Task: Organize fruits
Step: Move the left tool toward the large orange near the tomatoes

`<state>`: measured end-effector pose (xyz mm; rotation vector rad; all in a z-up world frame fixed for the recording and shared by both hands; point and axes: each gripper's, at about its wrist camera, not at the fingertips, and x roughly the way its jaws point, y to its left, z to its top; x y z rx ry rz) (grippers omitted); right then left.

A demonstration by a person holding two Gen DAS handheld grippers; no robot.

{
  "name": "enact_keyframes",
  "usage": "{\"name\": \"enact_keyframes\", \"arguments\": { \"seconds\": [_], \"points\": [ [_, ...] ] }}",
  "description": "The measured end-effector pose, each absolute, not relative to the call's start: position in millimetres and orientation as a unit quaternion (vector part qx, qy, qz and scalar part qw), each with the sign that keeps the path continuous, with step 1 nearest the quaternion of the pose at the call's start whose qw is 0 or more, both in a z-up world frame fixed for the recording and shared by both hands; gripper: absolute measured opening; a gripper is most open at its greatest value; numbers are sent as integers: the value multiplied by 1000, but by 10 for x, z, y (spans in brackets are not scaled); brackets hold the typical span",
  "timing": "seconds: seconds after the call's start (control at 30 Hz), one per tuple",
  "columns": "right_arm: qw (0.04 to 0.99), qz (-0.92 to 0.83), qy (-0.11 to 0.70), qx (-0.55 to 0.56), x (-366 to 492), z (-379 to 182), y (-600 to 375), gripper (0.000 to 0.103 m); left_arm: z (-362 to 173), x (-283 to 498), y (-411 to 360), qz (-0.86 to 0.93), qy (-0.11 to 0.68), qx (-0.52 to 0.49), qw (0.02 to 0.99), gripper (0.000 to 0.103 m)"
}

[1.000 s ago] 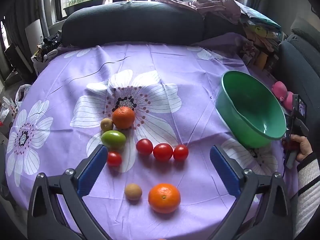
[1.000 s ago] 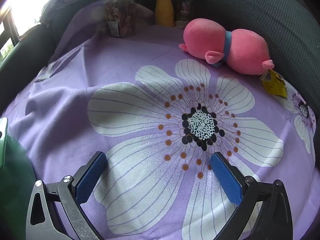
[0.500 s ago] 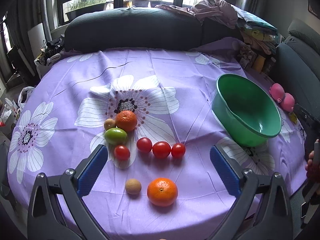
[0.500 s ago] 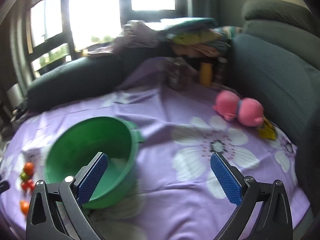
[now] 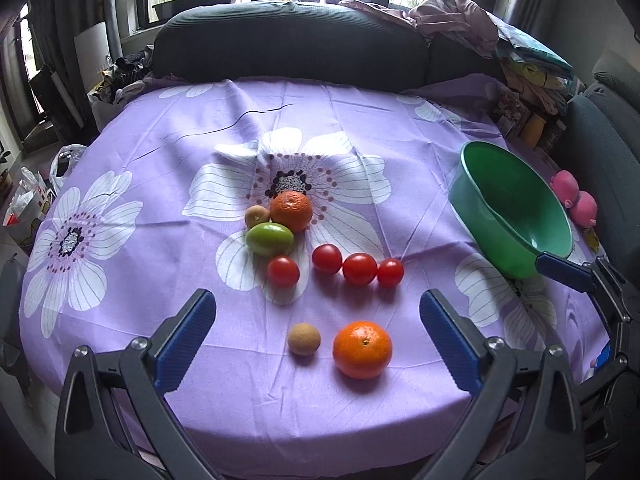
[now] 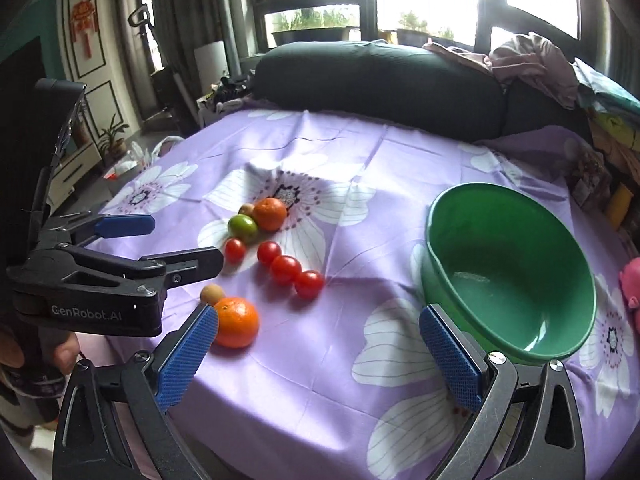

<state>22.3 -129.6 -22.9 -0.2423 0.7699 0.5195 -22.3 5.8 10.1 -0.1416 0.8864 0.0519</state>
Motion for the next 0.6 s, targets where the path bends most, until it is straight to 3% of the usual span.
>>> {"name": "enact_keyframes", "arguments": {
  "seconds": [0.6],
  "points": [
    [883,239,392,-96,278,-253,-1109,102,23,-243,303,37,430,-74,899,102]
  ]
}}
